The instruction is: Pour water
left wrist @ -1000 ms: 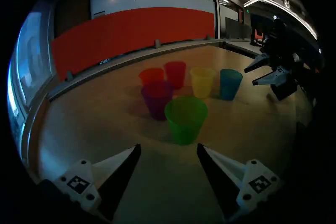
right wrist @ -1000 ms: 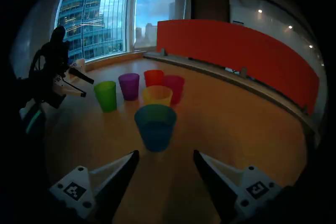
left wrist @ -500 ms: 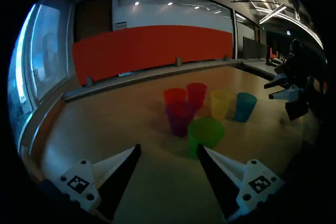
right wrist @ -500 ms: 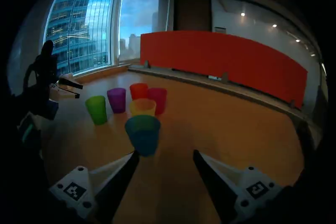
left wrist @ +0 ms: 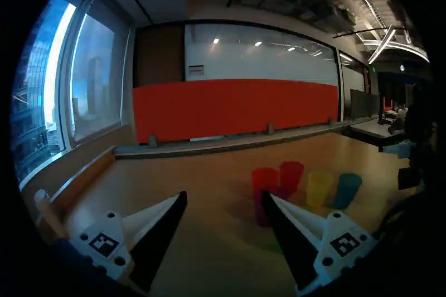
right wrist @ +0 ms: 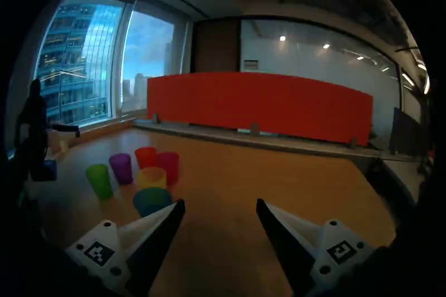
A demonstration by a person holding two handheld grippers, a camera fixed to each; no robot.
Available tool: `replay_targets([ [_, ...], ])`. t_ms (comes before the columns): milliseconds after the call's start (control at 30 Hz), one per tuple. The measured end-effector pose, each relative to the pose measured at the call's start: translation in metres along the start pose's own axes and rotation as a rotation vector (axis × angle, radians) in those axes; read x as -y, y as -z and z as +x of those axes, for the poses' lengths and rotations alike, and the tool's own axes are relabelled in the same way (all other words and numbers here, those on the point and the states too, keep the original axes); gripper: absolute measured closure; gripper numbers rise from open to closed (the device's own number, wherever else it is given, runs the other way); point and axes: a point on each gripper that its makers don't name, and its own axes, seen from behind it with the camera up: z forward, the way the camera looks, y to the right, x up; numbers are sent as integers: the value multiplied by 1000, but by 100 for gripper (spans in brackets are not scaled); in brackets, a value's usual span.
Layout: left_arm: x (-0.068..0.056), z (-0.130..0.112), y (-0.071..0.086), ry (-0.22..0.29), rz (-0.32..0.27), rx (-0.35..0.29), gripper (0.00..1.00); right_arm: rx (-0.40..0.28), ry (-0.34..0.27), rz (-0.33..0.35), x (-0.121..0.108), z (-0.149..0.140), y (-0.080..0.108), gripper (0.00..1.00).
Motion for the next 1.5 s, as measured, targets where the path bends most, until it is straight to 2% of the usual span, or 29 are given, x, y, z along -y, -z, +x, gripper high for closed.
replay_targets([
  [167, 1, 19, 1, -12, 36, -72, 1, -103, -30, -82, -18, 25, 4, 1],
  [367, 6, 35, -1, -11, 88, -130, 1, -203, -23, -197, -42, 48, 11, 1],
  [667, 28, 44, -4, -30, 186, -184, 1, -273, -49, -296, -62, 60, 20, 1],
  [967, 37, 46, -7, -32, 227, -219, 1, -280, -39, -341, -66, 60, 23, 1],
  [1167, 42, 42, -11, -37, 248, -215, 1, -264, -35, -363, -69, 54, 23, 1],
  [1500, 40, 35, -15, -20, 260, -226, 1, -257, -39, -375, -69, 50, 23, 1],
])
